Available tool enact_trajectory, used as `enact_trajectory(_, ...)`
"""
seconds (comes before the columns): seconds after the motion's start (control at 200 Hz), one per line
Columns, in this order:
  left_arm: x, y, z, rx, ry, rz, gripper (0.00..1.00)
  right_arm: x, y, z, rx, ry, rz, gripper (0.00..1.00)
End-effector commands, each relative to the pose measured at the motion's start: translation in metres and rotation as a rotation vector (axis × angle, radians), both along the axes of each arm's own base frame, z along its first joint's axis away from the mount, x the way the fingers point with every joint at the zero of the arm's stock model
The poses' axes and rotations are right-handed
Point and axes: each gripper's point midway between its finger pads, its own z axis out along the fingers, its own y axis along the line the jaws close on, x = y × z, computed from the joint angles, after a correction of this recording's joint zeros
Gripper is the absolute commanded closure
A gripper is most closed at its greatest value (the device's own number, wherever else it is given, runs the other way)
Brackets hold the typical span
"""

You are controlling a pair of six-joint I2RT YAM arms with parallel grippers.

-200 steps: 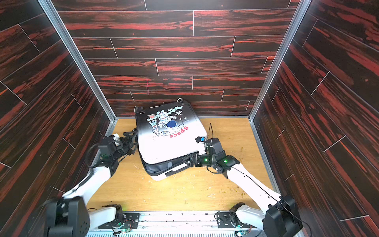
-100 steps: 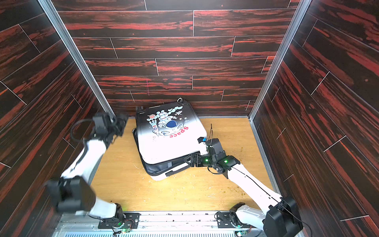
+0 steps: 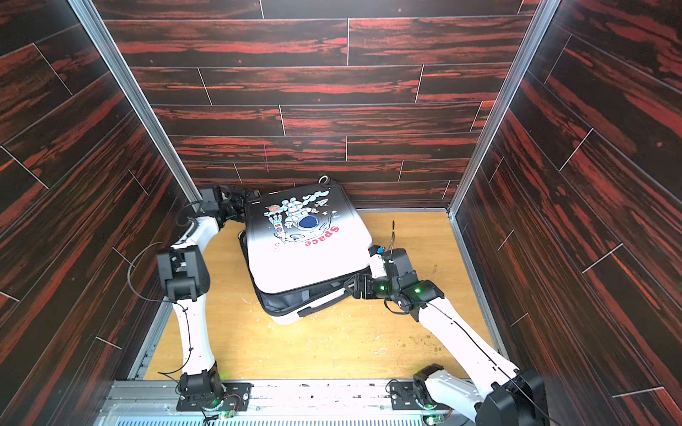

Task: Open the suitcase zippers
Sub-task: Adjust the suitcase at the center of the board.

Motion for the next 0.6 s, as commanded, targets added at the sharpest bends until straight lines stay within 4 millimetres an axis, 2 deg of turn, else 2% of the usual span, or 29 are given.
enact_trajectory(0.0, 0.016, -0.034, 0.07, -0.109, -0.208, -0.099, 0.0, -0.004, -0.003, -0.007, -0.018, 0.017, 0.02, 0.2)
enact_trajectory(0.075, 0.026, -0.044, 0.066, -0.141, -0.217, -0.123, 0.0, -0.003, -0.003, -0.01, -0.02, 0.024, 0.016, 0.2)
enact_trajectory(0.2, 0.036, -0.046, 0.061, -0.216, -0.27, -0.124, 0.05, 0.0, -0.004, -0.016, -0.031, 0.038, 0.01, 0.2)
enact_trajectory(0.351, 0.034, -0.062, 0.067, -0.321, -0.334, -0.166, 0.26, 0.008, -0.002, -0.02, -0.019, 0.047, 0.001, 0.21)
enact_trajectory(0.426, 0.031, -0.068, 0.083, -0.383, -0.388, -0.169, 0.37, 0.014, -0.001, -0.02, -0.018, 0.036, -0.015, 0.21)
enact_trajectory(0.526, 0.026, -0.073, 0.114, -0.432, -0.458, -0.157, 0.42, 0.019, -0.001, -0.022, -0.025, 0.036, -0.03, 0.21)
enact_trajectory(0.596, 0.02, -0.081, 0.135, -0.433, -0.49, -0.17, 0.45, 0.027, -0.012, -0.025, -0.064, 0.024, -0.09, 0.22)
